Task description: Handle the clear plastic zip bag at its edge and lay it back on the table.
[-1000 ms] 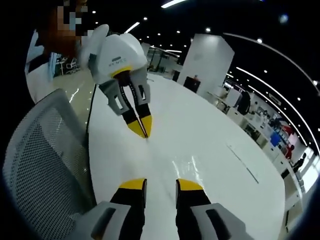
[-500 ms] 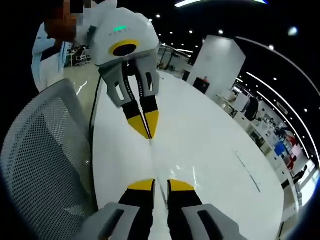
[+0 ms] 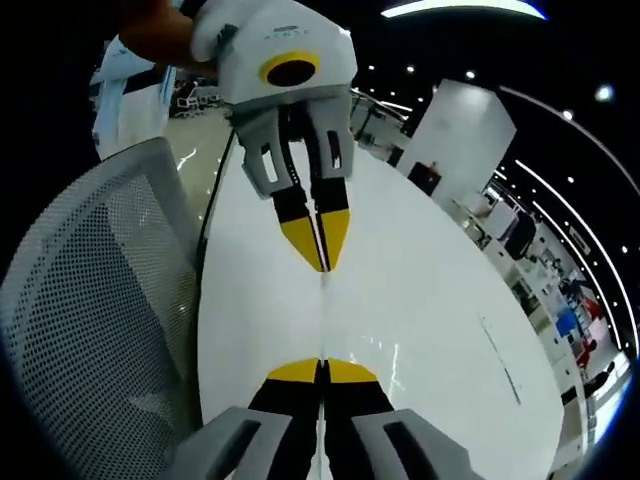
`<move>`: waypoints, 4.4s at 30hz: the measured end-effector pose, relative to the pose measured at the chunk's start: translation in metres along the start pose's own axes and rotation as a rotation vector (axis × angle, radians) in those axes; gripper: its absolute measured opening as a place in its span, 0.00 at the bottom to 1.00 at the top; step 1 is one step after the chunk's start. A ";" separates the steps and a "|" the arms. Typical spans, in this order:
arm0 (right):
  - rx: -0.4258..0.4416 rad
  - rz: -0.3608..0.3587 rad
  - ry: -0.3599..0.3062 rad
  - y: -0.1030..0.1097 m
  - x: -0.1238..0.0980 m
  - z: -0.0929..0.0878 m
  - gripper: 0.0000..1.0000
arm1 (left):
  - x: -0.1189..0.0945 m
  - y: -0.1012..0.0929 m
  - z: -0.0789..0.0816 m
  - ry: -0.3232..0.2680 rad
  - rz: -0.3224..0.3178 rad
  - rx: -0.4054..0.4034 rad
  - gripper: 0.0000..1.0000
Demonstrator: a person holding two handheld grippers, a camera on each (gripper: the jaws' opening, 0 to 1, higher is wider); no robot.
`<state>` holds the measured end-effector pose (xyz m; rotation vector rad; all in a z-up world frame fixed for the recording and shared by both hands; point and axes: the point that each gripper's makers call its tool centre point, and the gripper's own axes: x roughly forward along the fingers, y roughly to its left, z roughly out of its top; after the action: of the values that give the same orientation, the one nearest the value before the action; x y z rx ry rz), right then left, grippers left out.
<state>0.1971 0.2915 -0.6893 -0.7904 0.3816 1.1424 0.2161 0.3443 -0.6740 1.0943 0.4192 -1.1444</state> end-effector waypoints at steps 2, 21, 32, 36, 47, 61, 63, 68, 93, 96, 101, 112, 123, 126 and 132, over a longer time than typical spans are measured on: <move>-0.014 0.004 0.004 0.001 0.000 0.000 0.00 | 0.000 0.002 0.000 -0.005 0.004 0.011 0.00; -0.050 0.013 0.003 0.000 0.000 0.003 0.00 | 0.015 -0.003 -0.013 0.024 -0.054 0.080 0.00; 0.001 0.015 -0.003 -0.001 -0.001 0.002 0.00 | 0.017 -0.004 -0.011 0.022 -0.060 0.080 0.00; 0.007 0.019 -0.015 -0.001 -0.002 0.006 0.00 | 0.017 -0.005 -0.010 0.018 -0.066 0.059 0.00; 0.032 0.038 -0.058 -0.003 0.001 0.021 0.06 | 0.013 -0.008 -0.002 -0.016 -0.101 -0.040 0.00; 0.005 0.072 -0.092 -0.002 0.009 0.040 0.07 | 0.011 -0.011 0.002 -0.025 -0.129 -0.044 0.00; 0.001 0.078 -0.093 -0.002 0.011 0.042 0.07 | 0.011 -0.011 0.003 -0.026 -0.132 -0.044 0.00; -0.007 0.087 -0.094 -0.001 0.013 0.044 0.07 | 0.011 -0.012 0.006 -0.029 -0.136 -0.047 0.00; -0.060 0.107 -0.077 0.002 0.021 0.046 0.00 | 0.009 -0.011 0.017 -0.053 -0.159 -0.032 0.00; -0.063 0.107 -0.074 0.001 0.022 0.046 0.00 | 0.009 -0.011 0.016 -0.049 -0.159 -0.036 0.00; -0.061 0.106 -0.067 0.000 0.022 0.045 0.00 | 0.010 -0.010 0.016 -0.043 -0.156 -0.043 0.00; -0.055 0.101 -0.064 -0.002 0.022 0.043 0.00 | 0.011 -0.010 0.014 -0.040 -0.161 -0.053 0.00; -0.050 0.099 -0.067 -0.003 0.022 0.042 0.00 | 0.010 -0.009 0.011 -0.037 -0.160 -0.062 0.00; -0.048 0.097 -0.065 -0.004 0.021 0.042 0.00 | 0.009 -0.008 0.010 -0.032 -0.157 -0.059 0.00; -0.042 0.089 -0.065 -0.007 0.019 0.040 0.00 | 0.008 -0.005 0.005 -0.024 -0.153 -0.062 0.00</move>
<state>0.2064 0.3320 -0.6720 -0.7774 0.3420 1.2600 0.2135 0.3356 -0.6799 1.0075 0.5232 -1.2691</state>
